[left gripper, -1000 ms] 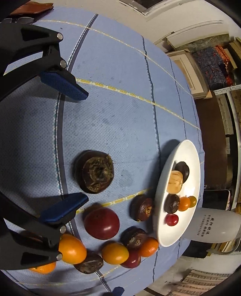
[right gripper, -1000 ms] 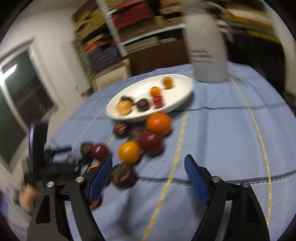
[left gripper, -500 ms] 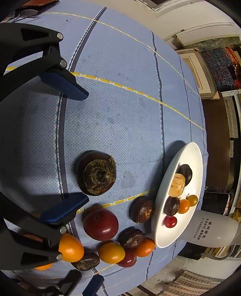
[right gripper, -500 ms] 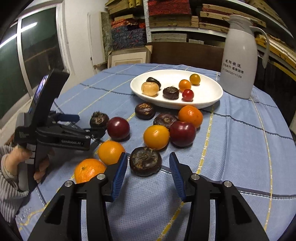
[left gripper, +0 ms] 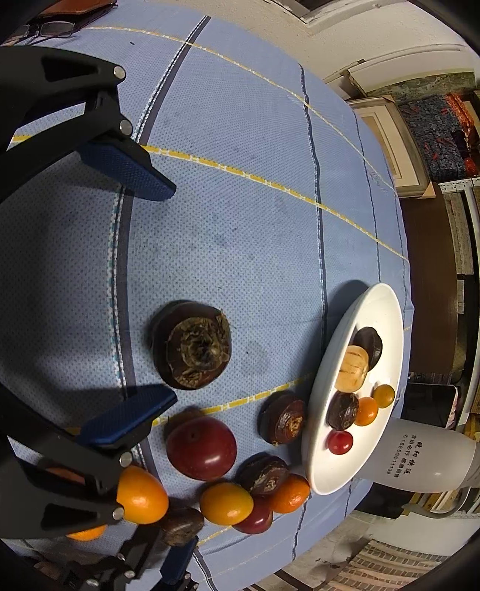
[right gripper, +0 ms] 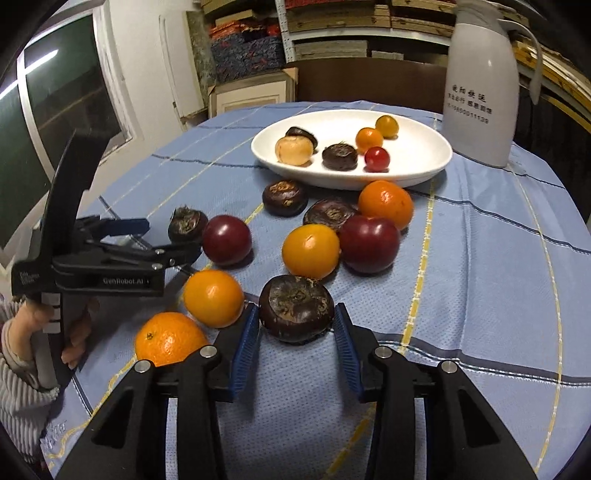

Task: Organize fruits
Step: 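Close the right tool on a dark brown fruit while the left tool grasps another, then carry both dark brown fruits over the white plate and open both tools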

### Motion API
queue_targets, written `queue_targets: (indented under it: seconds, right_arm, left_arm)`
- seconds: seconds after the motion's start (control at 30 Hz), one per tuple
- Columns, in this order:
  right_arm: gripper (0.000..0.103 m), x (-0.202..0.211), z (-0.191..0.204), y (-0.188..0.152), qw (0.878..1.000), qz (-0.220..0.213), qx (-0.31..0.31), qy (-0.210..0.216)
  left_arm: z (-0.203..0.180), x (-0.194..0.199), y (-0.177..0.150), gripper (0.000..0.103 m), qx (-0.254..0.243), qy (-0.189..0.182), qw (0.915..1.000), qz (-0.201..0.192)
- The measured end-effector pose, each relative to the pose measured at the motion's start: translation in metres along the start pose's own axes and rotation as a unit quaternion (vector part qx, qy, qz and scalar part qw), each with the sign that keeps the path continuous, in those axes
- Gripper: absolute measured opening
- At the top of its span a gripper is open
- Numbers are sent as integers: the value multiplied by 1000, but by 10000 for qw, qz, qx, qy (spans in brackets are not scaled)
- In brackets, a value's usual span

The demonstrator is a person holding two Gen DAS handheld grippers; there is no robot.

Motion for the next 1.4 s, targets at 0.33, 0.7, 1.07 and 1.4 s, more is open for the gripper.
queue_targets:
  seconds: [0.33, 0.7, 1.07, 1.4]
  right_arm:
    - [42, -5, -5, 0, 9998, 130, -156, 33]
    - [42, -4, -10, 0, 9995, 106, -289, 71]
    - [42, 31, -51, 39, 9931, -491, -1028, 264]
    - [42, 18, -80, 140, 9873, -957, -1265, 75]
  left_arm:
    - [-14, -5, 14, 90, -292, -267, 9992, -116]
    - [-25, -1, 12, 45, -349, -648, 9970, -258]
    - [-41, 39, 64, 45, -450, -869, 9920, -797]
    - [-43, 8, 163, 45, -222, -989, 9899, -987]
Point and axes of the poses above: each gripper's, at about its wrist camera, not at the fingertips, and x roughly against the way its jaws point, z to its left, y to its top, the point moved 6 cm from there along -x, roughly the way its jaws point, and after that the axes turned 14 degrees about -y, right-handed, at the moved point
